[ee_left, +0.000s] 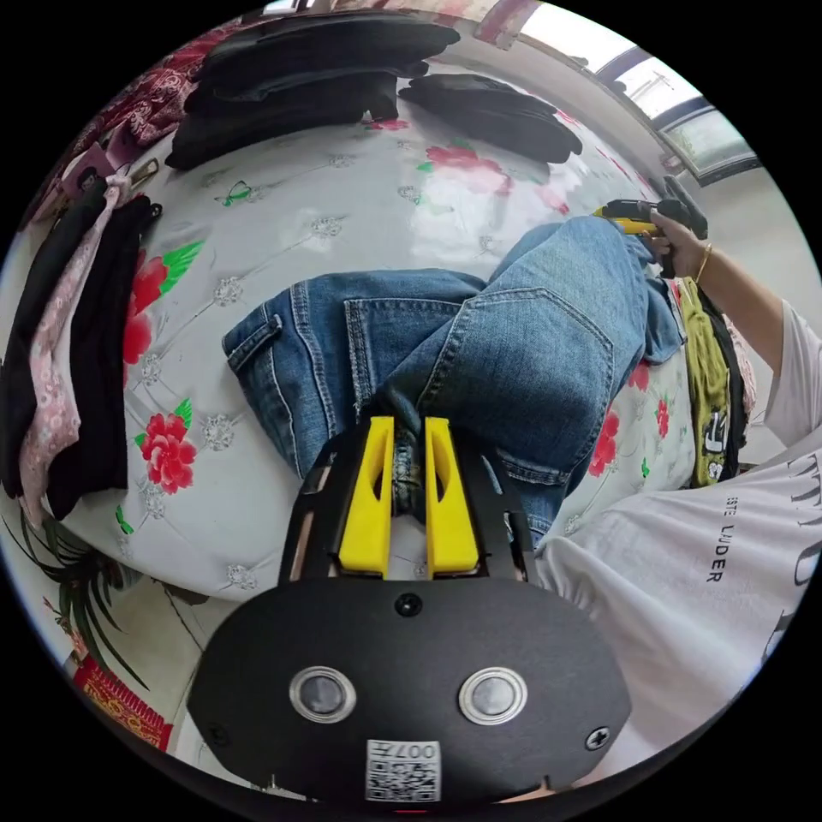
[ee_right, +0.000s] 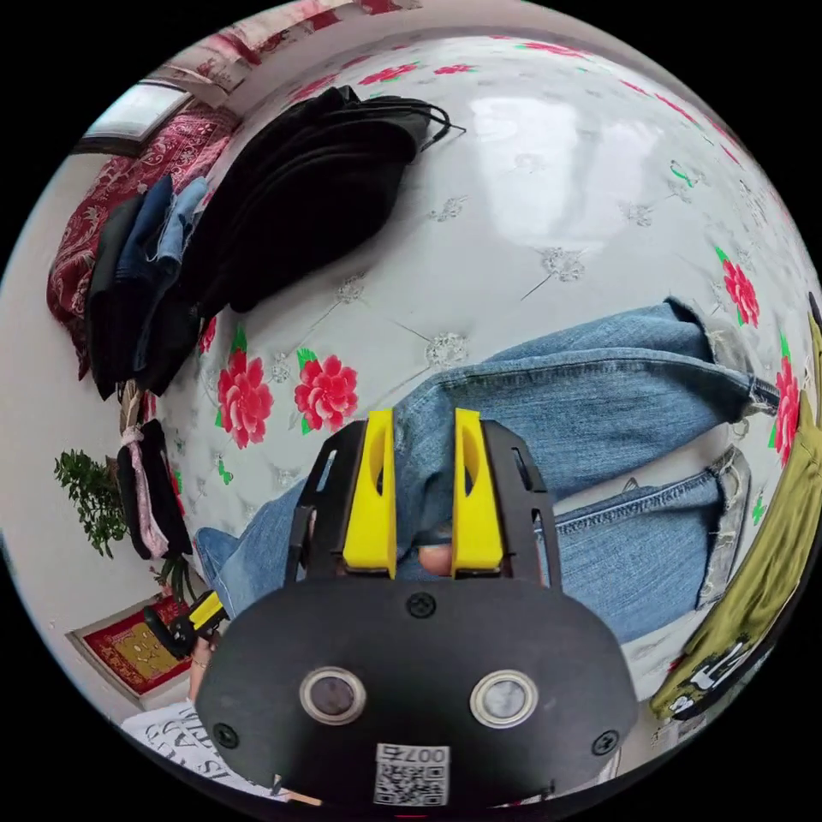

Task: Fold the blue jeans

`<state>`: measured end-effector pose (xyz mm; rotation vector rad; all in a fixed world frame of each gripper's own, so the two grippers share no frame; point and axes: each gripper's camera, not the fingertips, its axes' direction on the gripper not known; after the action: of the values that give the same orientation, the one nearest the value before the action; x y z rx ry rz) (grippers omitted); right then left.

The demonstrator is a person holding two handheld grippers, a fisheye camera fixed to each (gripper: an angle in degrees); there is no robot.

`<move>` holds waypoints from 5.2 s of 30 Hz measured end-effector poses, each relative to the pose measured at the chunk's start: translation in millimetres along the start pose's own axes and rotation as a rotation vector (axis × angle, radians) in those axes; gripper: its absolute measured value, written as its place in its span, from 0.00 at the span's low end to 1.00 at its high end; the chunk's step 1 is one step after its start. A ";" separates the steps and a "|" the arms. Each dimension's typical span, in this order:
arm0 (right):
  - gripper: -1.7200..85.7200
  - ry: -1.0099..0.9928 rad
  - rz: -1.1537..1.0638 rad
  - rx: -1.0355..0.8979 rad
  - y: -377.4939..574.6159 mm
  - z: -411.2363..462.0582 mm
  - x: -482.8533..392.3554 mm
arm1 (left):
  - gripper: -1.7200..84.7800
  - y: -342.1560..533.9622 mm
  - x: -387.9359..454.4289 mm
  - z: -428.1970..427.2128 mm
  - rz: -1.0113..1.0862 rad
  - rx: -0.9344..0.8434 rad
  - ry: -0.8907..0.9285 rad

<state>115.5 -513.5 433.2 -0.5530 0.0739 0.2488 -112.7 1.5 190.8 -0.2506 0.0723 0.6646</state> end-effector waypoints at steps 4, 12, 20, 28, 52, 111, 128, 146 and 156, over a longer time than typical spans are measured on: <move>0.03 -0.119 -0.170 0.265 25.0 -70.4 4.7 | 0.07 -14.6 -13.0 -41.5 0.002 0.098 -0.031; 0.02 -0.179 -0.390 0.844 276.2 -236.9 36.6 | 0.06 24.1 -11.6 -159.5 0.166 0.489 0.081; 0.05 -0.130 0.218 0.313 435.0 -96.9 156.3 | 0.06 100.1 20.7 -115.2 0.344 0.231 0.103; 0.10 -0.112 0.040 0.480 384.4 -131.7 133.1 | 0.06 129.1 38.9 -80.7 0.205 0.204 0.073; 0.03 0.042 -0.290 0.883 394.2 -344.6 77.9 | 0.08 65.7 46.5 -206.4 0.192 0.457 0.044; 0.08 -0.435 0.255 0.379 330.0 -163.7 265.8 | 0.11 138.5 62.7 -81.6 -0.135 0.122 0.077; 0.03 -0.398 0.212 0.395 343.9 -166.6 256.6 | 0.07 171.6 33.0 -37.5 -0.246 0.101 0.135; 0.02 -0.394 0.168 0.426 381.3 -164.0 251.2 | 0.02 216.2 29.7 -65.5 -0.086 0.116 0.130; 0.02 -0.581 0.000 0.925 488.8 -307.5 232.4 | 0.01 335.5 -7.9 -243.6 0.230 1.088 0.625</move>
<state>215.6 -224.5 -109.0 0.4495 -0.3640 0.3341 -323.0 189.6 -113.1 0.6209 1.0418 0.6689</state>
